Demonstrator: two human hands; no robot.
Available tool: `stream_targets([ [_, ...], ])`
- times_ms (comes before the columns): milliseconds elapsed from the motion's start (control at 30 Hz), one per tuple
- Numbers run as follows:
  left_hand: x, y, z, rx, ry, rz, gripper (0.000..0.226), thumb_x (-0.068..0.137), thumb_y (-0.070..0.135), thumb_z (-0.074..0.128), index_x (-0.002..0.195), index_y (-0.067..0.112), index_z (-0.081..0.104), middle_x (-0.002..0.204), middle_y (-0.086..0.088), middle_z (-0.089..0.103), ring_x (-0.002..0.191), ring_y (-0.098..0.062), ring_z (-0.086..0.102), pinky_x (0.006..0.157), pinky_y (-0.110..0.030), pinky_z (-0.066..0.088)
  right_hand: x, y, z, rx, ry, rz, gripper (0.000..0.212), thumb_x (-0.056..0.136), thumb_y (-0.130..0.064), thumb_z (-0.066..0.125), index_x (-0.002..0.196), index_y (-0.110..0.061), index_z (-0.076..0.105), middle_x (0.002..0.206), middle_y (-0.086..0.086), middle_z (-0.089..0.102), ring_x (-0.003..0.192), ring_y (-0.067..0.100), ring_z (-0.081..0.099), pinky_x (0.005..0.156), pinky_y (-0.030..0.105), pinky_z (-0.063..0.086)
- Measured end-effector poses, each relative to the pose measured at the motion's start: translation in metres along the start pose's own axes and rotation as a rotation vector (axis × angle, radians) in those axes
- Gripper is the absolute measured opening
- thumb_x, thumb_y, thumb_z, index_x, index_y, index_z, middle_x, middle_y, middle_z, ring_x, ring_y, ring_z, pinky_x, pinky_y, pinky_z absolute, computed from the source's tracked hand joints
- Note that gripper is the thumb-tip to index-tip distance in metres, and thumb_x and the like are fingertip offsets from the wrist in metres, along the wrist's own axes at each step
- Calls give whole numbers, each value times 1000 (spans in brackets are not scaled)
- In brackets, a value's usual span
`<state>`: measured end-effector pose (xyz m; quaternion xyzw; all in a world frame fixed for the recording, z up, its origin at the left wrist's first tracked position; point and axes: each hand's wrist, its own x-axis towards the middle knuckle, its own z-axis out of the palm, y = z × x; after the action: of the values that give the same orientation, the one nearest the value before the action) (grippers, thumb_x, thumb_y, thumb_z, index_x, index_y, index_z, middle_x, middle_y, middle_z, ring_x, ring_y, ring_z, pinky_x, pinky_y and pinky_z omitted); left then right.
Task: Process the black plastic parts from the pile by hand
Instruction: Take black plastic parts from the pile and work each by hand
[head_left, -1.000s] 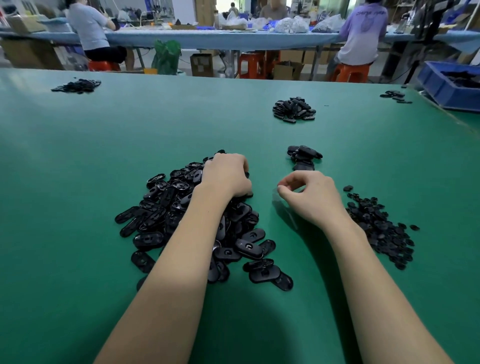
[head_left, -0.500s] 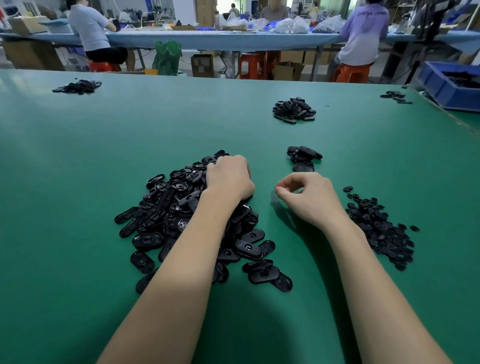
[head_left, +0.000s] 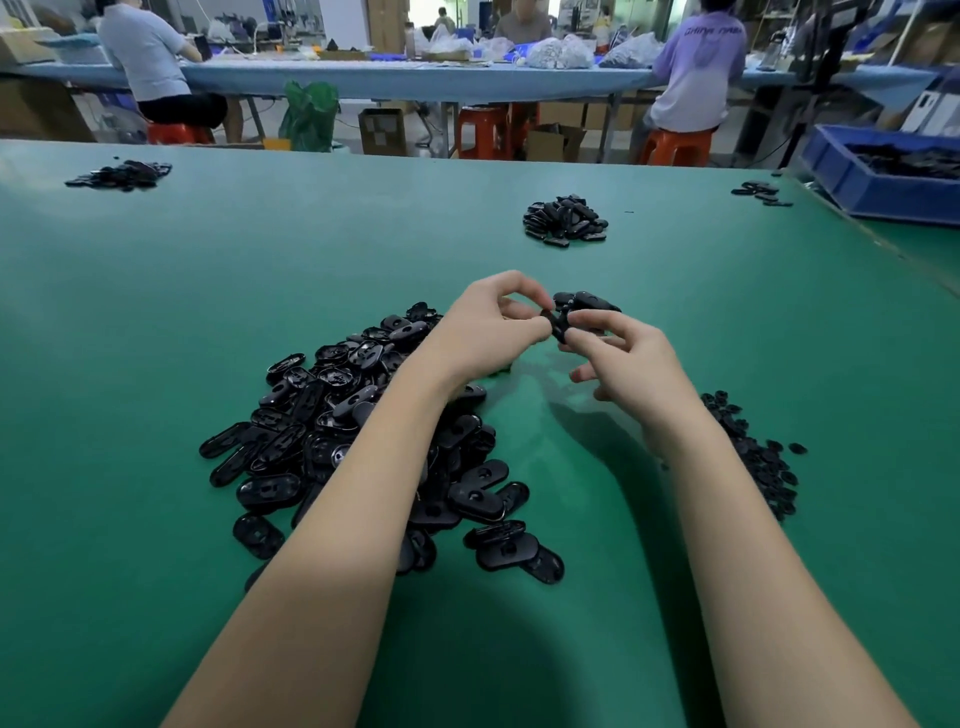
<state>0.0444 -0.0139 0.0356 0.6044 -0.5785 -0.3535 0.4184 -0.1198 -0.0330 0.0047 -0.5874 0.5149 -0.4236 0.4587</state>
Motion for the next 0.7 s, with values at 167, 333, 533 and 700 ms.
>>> stream_targets([
  [167, 0, -4, 10, -77, -109, 14, 23, 85, 7, 69, 102, 22, 64, 90, -1, 73, 76, -12, 62, 71, -26, 49, -3, -6, -27, 1, -19, 14, 10, 95, -25, 69, 101, -22, 76, 81, -10, 78, 54, 5, 50, 50, 14, 40],
  [333, 0, -7, 21, 81, -131, 122, 22, 86, 21, 77, 104, 31, 68, 98, 3, 73, 63, -6, 58, 64, -22, 44, -5, -9, -47, -123, -62, 8, 6, 92, -27, 72, 96, -25, 77, 80, -12, 78, 52, 3, 50, 48, 10, 39],
  [533, 0, -11, 31, 246, -124, 179, 18, 84, 27, 78, 99, 33, 70, 94, 7, 69, 61, -3, 59, 60, -10, 41, 1, 0, -70, -278, 203, 16, 12, 95, -32, 63, 92, -28, 73, 81, -16, 76, 64, 1, 64, 59, 18, 45],
  [700, 2, -14, 32, 291, -124, 191, 18, 85, 29, 78, 100, 31, 69, 95, 8, 67, 56, 2, 56, 58, -4, 39, -2, 15, -85, -641, 310, 128, 10, 87, -31, 66, 86, -33, 75, 93, -15, 74, 98, 17, 66, 84, 31, 52],
])
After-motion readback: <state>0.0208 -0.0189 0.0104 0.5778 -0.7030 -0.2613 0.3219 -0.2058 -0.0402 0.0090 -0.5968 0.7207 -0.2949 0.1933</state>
